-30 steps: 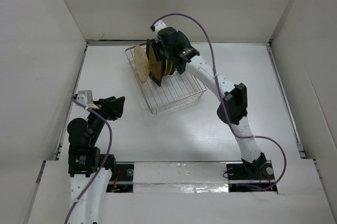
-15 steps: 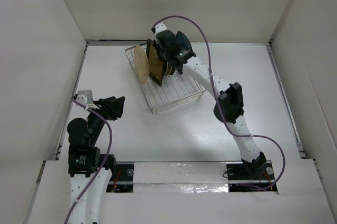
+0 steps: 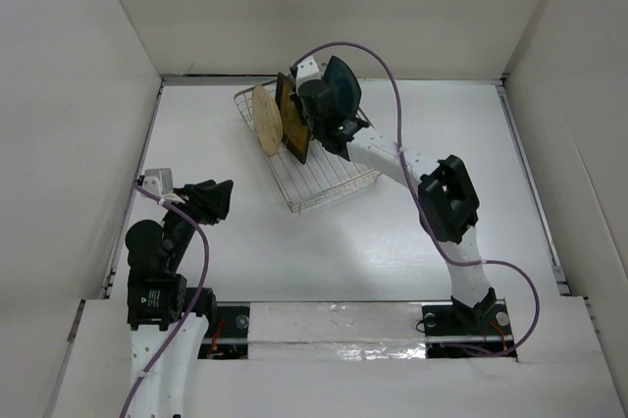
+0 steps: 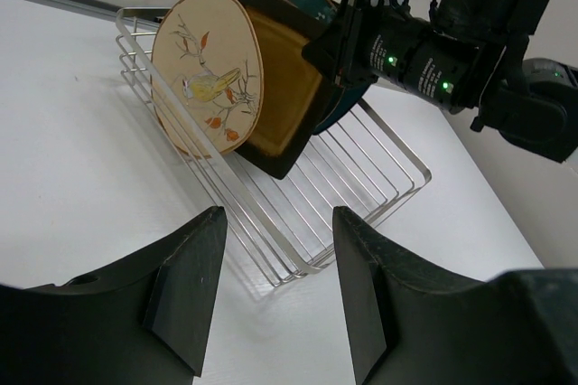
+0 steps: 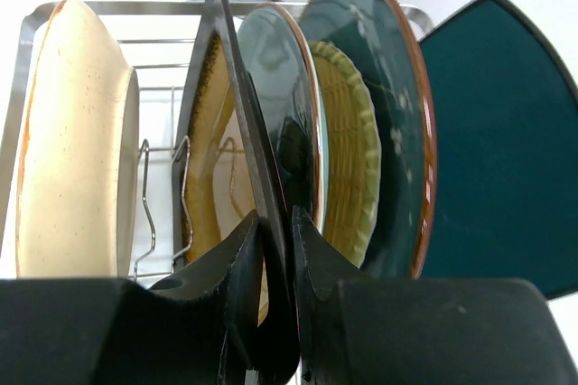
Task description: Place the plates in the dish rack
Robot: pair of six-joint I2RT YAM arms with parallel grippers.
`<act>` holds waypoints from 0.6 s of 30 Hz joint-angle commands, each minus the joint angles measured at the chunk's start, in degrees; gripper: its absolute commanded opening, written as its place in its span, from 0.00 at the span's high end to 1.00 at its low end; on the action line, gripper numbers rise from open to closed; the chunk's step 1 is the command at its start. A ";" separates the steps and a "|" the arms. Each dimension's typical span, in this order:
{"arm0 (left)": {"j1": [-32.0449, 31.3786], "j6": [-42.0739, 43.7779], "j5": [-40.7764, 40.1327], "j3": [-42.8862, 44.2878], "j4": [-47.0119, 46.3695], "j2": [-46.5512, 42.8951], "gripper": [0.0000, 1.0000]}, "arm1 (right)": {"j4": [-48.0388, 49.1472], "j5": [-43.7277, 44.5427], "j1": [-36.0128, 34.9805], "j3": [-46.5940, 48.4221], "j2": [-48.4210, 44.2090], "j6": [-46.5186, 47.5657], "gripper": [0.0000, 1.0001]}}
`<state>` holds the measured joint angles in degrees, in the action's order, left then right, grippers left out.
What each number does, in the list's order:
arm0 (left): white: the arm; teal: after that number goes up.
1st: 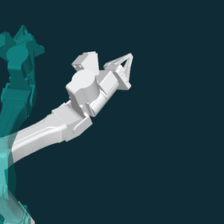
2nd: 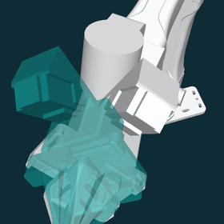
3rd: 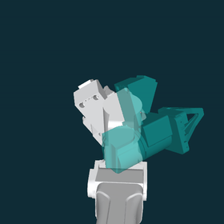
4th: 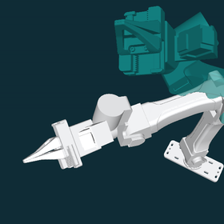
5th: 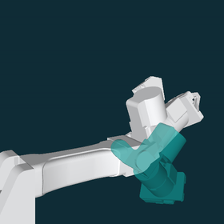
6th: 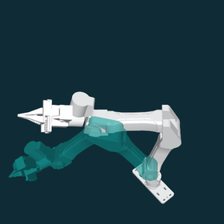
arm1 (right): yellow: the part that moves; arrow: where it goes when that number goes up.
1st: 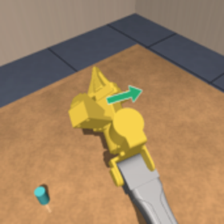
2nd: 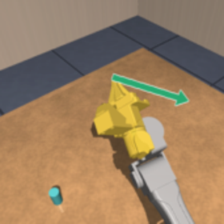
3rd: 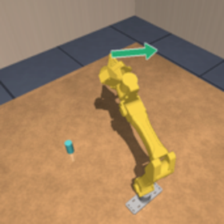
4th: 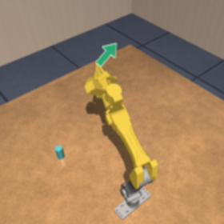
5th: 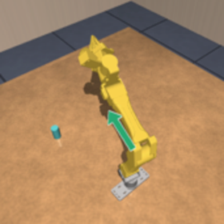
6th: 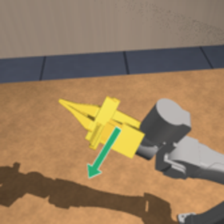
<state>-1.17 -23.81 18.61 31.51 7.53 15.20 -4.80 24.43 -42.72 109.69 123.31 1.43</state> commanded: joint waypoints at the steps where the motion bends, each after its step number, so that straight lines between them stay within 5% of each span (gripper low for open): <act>1: -0.32 0.35 0.29 -0.04 -2.96 0.18 0.53 | 17.77 5.61 -1.23 -4.21 -6.67 0.06 1.00; 9: -0.32 0.26 0.11 0.05 -2.78 0.27 0.53 | 32.73 14.50 -3.69 -11.69 -10.37 2.60 1.00; 18: -0.32 0.26 -0.15 0.05 -2.61 0.36 0.53 | 41.79 21.54 -5.88 -9.58 -7.30 6.91 1.00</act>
<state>-1.17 -23.81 18.57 31.51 7.55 15.22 18.55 40.12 -47.81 96.25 119.24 7.55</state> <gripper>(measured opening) 0.473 0.220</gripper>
